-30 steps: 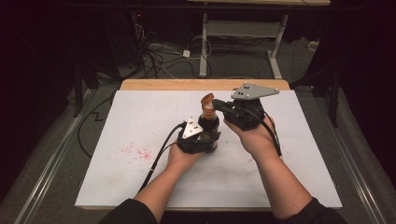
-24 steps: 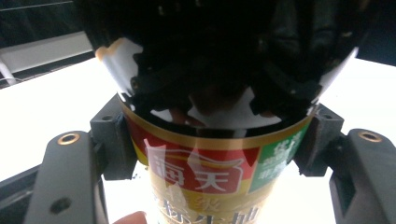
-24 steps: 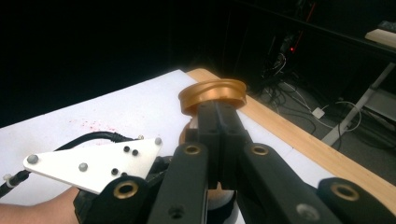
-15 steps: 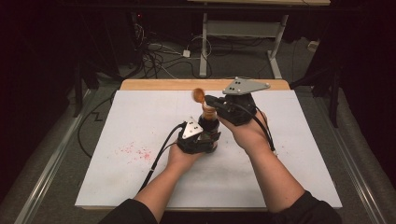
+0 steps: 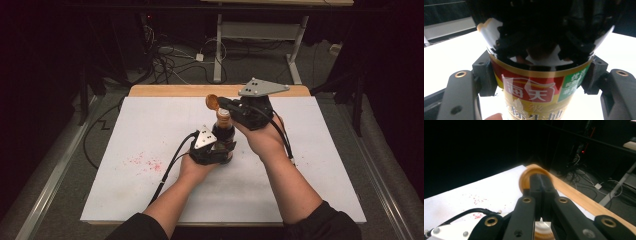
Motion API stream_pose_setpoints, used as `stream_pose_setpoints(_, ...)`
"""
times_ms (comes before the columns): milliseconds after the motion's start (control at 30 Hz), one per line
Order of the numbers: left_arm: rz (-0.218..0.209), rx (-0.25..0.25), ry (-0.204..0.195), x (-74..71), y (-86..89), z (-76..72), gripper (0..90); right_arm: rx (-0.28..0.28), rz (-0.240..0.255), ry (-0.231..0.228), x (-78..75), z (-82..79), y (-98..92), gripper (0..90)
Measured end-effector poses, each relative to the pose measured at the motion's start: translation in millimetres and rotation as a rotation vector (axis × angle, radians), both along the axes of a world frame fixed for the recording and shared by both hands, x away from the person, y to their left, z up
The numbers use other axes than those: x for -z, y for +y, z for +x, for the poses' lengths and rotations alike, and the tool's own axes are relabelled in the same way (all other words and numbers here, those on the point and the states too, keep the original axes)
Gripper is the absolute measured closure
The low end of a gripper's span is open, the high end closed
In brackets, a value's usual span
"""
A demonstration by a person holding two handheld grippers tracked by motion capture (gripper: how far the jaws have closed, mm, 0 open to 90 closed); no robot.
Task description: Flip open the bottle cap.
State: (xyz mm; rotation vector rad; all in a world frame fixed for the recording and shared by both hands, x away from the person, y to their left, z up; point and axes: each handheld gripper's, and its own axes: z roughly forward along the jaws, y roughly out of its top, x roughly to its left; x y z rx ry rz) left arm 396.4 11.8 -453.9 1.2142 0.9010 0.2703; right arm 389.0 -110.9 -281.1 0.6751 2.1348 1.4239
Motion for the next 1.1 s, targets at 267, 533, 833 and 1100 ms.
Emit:
stream_pose_setpoints(267, 0.004, 0.003, 0.003, -0.1, 0.6, 0.2, 28.8, 0.051, 0.008, -0.007, 8.6, -7.1, -33.7, 90.0)
stream_pose_setpoints(533, 0.001, 0.003, 0.009, -0.5, 0.5, 0.2, 28.7, 0.082, 0.023, 0.024, 34.9, -7.4, -62.8, 63.0)
stream_pose_setpoints(833, 0.002, 0.002, 0.015, -1.1, 0.7, -0.2, 28.4, 0.126, 0.06, 0.034, 73.7, -2.3, -81.6, 0.0)
stream_pose_setpoints(1100, 0.012, 0.001, 0.03, -3.0, 0.4, 0.4, 28.0, 0.186, 0.065, 0.056, 117.7, -4.9, -98.3, 0.1)
